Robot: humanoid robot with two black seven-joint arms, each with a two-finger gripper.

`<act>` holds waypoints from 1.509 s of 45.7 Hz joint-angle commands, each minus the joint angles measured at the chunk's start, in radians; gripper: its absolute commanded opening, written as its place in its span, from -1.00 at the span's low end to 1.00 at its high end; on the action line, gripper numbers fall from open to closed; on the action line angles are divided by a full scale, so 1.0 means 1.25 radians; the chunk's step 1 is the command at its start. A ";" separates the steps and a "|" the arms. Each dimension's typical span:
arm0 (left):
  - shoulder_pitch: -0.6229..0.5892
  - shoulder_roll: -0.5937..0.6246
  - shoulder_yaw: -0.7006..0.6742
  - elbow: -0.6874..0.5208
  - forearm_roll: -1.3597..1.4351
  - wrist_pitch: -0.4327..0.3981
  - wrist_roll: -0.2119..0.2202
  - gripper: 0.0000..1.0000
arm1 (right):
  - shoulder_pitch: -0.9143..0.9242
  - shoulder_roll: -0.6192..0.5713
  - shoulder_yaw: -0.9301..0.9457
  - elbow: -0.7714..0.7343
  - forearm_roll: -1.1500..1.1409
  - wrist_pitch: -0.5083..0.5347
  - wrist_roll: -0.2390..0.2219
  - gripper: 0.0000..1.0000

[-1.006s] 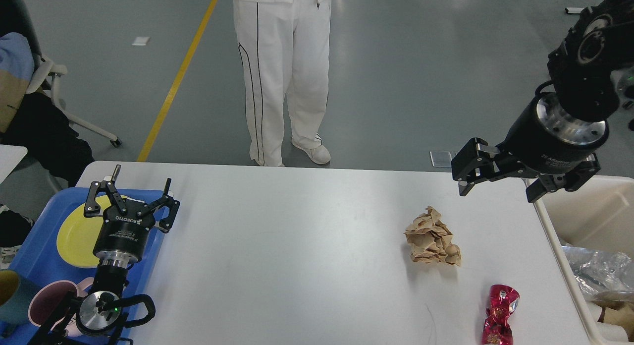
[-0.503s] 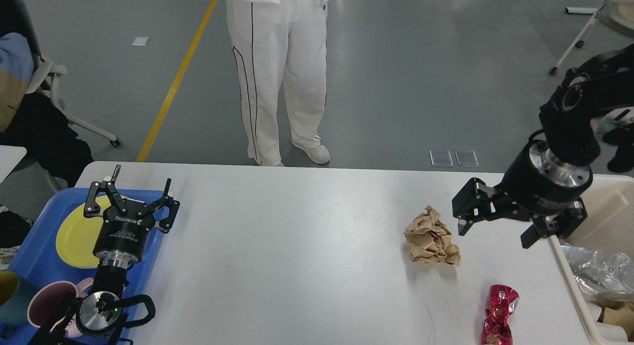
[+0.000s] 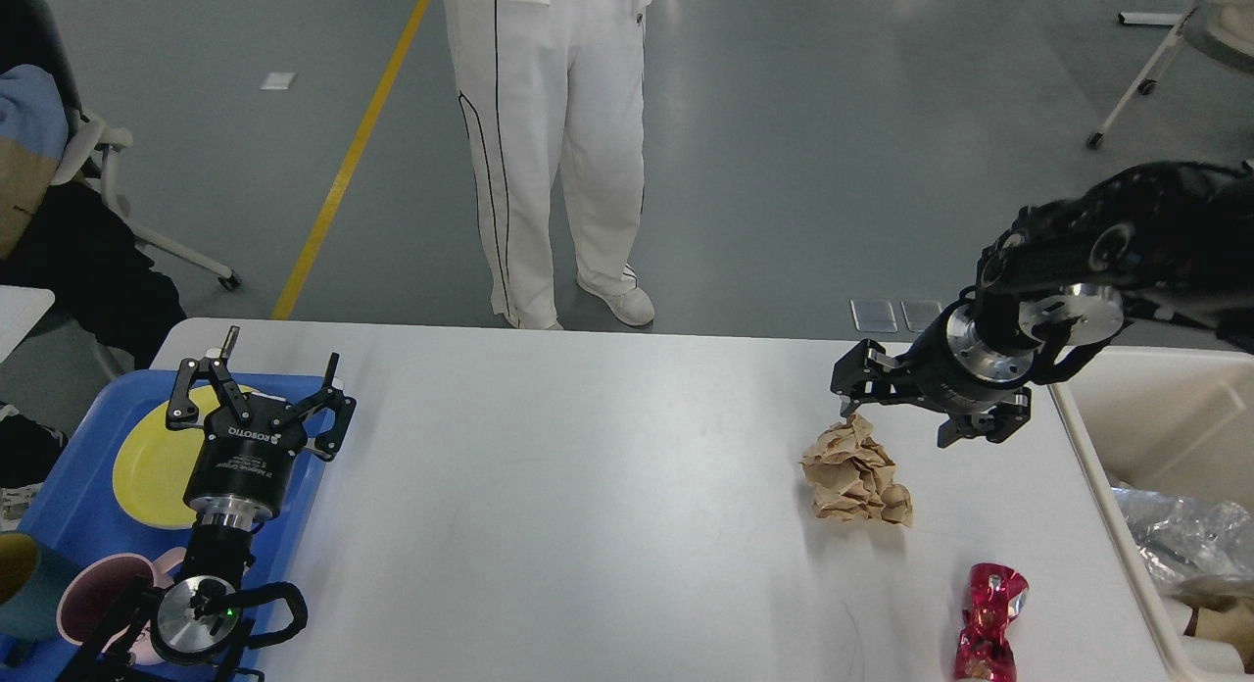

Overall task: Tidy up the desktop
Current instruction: 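Lower the right gripper onto the crumpled brown paper and grasp it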

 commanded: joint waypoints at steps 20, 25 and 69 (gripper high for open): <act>-0.001 0.000 0.000 0.000 0.000 0.000 0.000 0.93 | -0.396 0.144 0.026 -0.453 0.046 -0.022 -0.002 1.00; 0.000 0.000 0.000 0.000 0.000 0.000 0.000 0.93 | -0.463 0.171 0.029 -0.533 0.044 -0.022 -0.002 1.00; 0.000 0.000 0.000 0.000 0.000 0.000 0.000 0.93 | -0.495 0.170 0.059 -0.483 0.044 -0.069 -0.018 -1.00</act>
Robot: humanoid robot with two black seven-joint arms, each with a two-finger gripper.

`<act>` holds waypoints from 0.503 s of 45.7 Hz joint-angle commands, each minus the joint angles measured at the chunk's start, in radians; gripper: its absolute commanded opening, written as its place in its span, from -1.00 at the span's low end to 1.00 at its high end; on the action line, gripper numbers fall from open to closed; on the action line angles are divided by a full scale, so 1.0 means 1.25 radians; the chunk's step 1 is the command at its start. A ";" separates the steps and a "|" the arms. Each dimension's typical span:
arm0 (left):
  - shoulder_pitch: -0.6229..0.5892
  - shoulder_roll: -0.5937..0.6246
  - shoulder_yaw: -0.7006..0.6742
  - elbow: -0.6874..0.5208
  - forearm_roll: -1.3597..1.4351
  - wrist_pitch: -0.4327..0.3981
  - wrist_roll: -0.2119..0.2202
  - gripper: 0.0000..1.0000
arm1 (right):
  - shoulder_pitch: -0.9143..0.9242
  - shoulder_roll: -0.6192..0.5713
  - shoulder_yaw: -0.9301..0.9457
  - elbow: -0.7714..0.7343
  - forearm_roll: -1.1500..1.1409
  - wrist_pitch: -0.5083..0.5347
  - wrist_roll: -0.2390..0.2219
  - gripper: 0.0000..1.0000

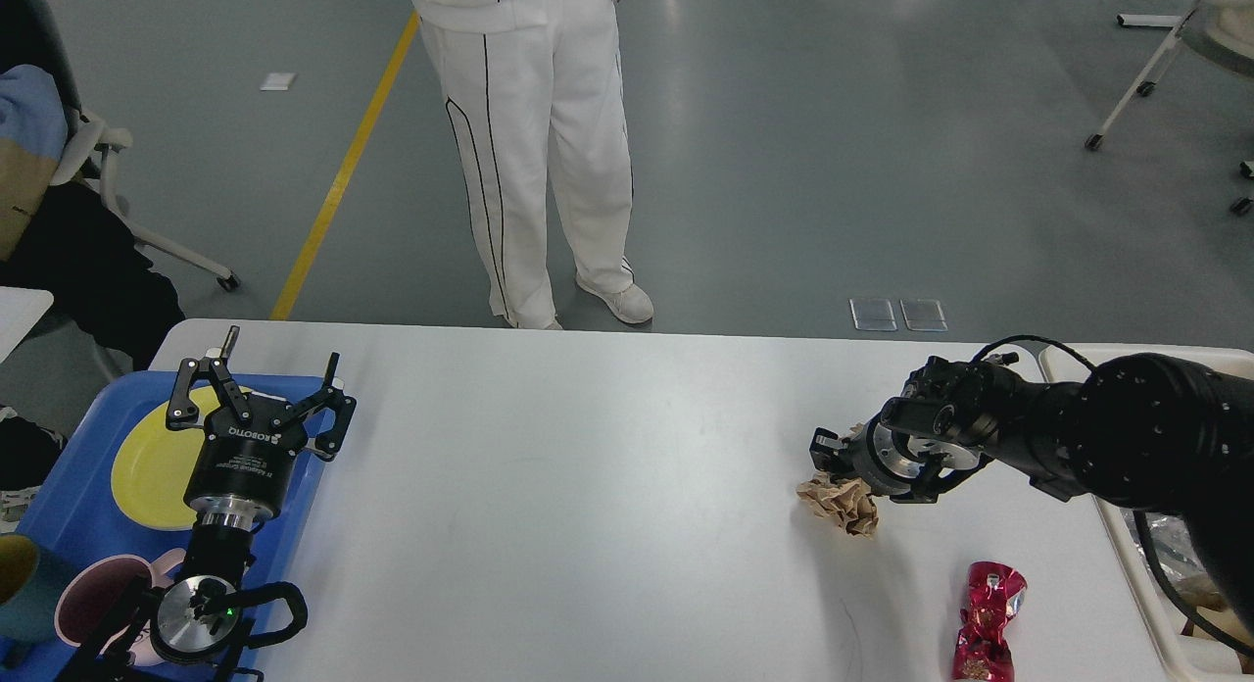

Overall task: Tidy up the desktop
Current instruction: 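Lower the right gripper onto the crumpled brown paper and grasp it, then lift the brown paper and carry it to the white bin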

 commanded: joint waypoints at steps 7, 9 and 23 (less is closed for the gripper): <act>0.000 0.000 0.000 0.000 0.000 0.000 0.000 0.93 | 0.124 -0.046 -0.003 0.151 0.003 0.035 -0.007 -1.00; -0.001 0.000 0.000 0.000 0.000 0.000 0.000 0.93 | 0.157 -0.054 -0.009 0.192 0.003 0.037 -0.007 -1.00; -0.001 0.000 0.000 0.000 0.000 0.000 0.000 0.93 | 0.428 -0.091 -0.079 0.306 0.004 0.310 -0.007 -1.00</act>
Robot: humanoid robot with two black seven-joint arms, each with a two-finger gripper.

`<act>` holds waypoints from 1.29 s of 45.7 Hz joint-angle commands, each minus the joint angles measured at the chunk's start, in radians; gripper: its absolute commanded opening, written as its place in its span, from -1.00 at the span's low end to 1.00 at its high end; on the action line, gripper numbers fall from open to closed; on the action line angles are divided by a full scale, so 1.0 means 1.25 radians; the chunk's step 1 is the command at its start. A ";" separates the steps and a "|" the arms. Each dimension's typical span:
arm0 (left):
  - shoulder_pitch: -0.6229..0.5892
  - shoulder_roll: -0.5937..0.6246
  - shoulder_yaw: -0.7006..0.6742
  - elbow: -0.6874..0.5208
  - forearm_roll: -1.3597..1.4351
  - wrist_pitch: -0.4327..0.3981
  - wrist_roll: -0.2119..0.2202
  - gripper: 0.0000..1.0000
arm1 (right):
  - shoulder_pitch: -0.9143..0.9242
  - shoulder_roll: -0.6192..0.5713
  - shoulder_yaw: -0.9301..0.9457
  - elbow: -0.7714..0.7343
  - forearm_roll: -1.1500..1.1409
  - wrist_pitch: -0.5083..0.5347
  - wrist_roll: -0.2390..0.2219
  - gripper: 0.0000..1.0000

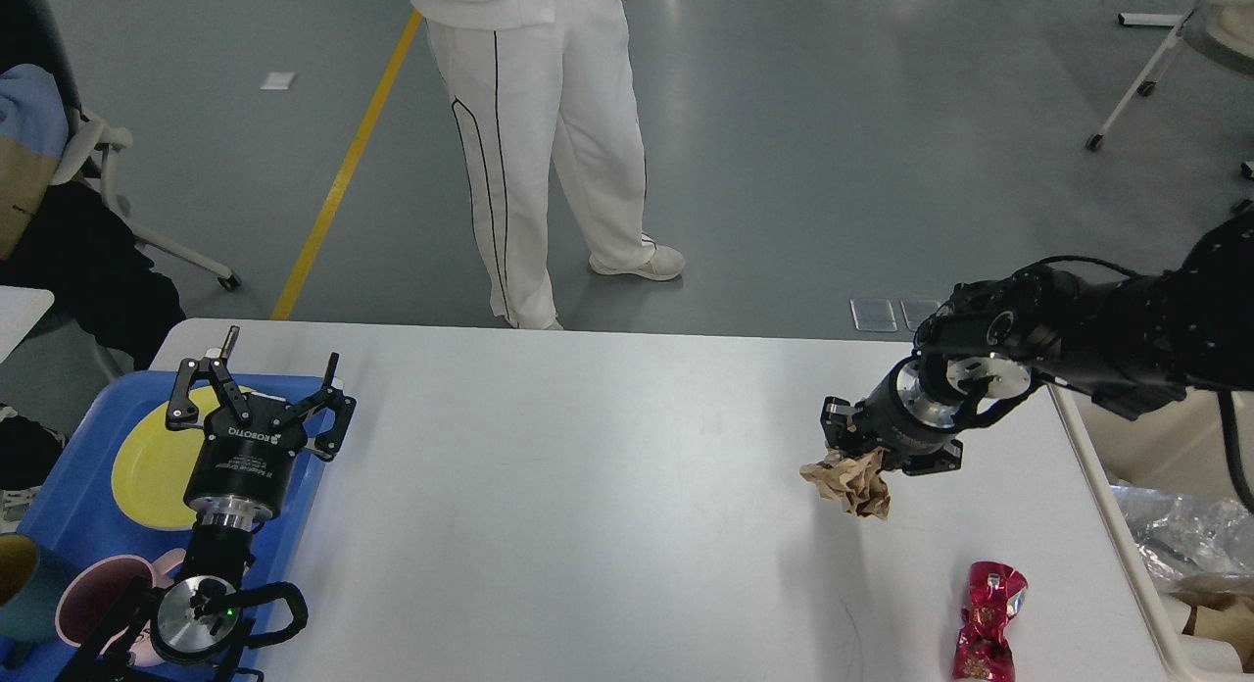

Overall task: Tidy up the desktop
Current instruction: 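Lift the brown paper and carry it to the white bin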

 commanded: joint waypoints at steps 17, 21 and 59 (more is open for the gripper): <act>0.001 0.000 0.000 0.000 0.000 0.000 0.000 0.93 | 0.600 -0.023 -0.117 0.428 0.006 0.154 0.002 -1.00; 0.001 0.000 0.000 0.000 0.000 0.000 0.000 0.93 | 0.657 -0.034 -0.129 0.471 0.006 0.152 0.002 -1.00; 0.001 0.000 0.000 0.000 0.000 0.000 0.000 0.93 | 0.117 -0.332 -0.250 0.000 0.022 0.014 0.002 -1.00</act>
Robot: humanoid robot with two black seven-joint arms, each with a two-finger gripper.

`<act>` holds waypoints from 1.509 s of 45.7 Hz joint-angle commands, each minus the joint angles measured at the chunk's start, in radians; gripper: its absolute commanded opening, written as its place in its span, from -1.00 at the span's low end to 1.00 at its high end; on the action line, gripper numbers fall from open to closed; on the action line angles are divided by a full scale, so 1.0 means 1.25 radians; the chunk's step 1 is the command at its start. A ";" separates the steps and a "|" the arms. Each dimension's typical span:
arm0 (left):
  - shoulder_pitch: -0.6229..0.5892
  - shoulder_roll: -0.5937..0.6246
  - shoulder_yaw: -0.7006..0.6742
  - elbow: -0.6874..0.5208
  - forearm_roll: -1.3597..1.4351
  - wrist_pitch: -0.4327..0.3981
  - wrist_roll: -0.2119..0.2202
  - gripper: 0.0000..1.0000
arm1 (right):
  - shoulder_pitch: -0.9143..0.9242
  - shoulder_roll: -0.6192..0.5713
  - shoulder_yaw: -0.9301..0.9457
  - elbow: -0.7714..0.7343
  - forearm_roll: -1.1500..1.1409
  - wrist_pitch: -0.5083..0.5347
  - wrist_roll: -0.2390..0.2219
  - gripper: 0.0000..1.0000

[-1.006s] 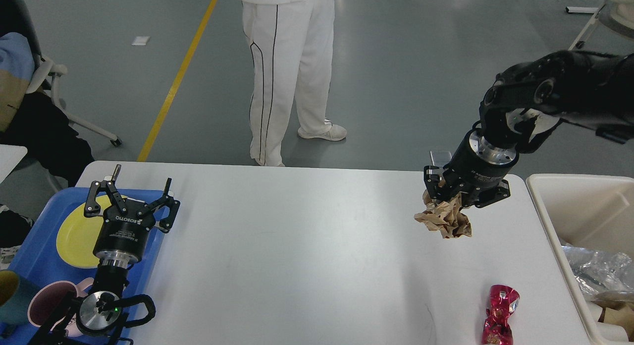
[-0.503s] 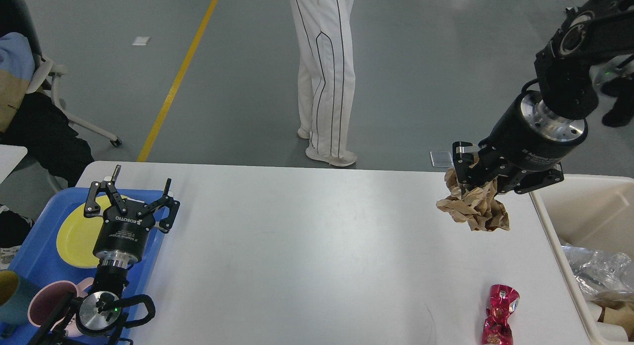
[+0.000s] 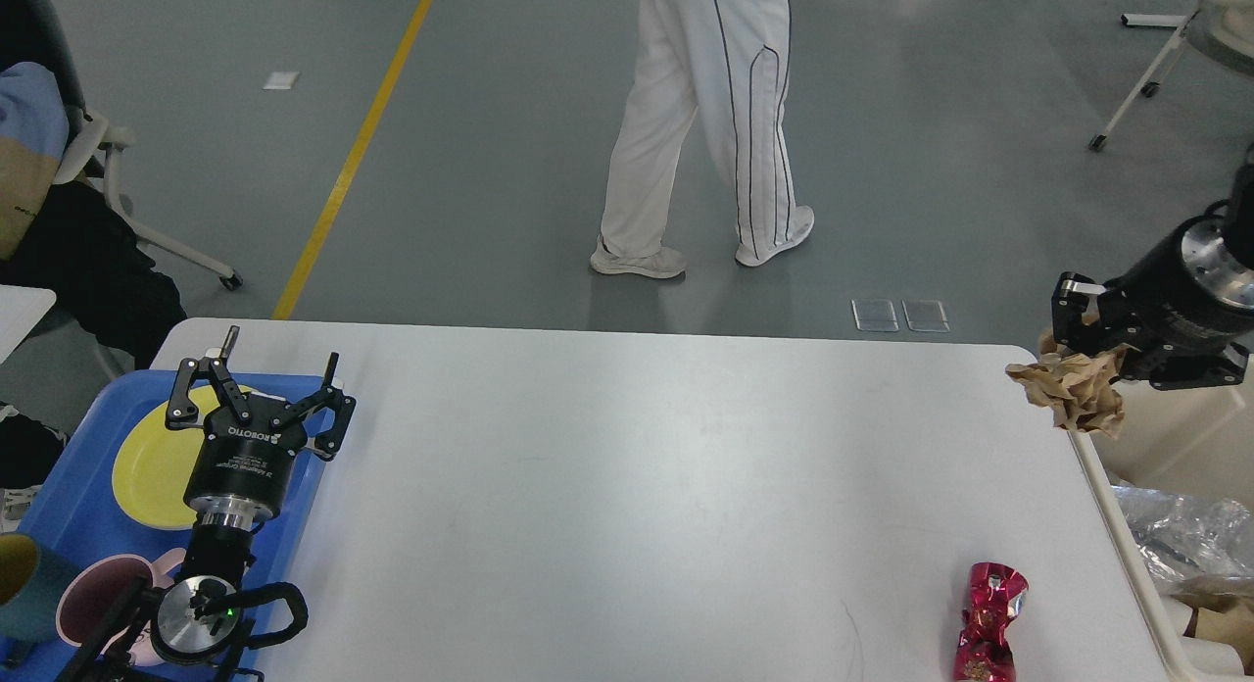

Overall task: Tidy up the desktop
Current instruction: 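Lift the brown paper and carry it to the white bin, then release the brown paper into the bin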

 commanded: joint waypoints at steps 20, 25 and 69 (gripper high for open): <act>0.000 0.000 0.000 0.000 0.000 0.000 0.000 0.93 | -0.845 -0.007 0.280 -0.796 0.006 -0.115 0.009 -1.00; 0.000 0.000 0.000 0.000 0.000 0.000 0.000 0.93 | -1.007 0.057 0.316 -0.907 0.006 -0.270 0.006 -1.00; 0.000 0.000 0.000 0.000 0.000 0.000 0.000 0.93 | -1.103 0.128 0.321 -0.909 0.007 -0.521 0.004 1.00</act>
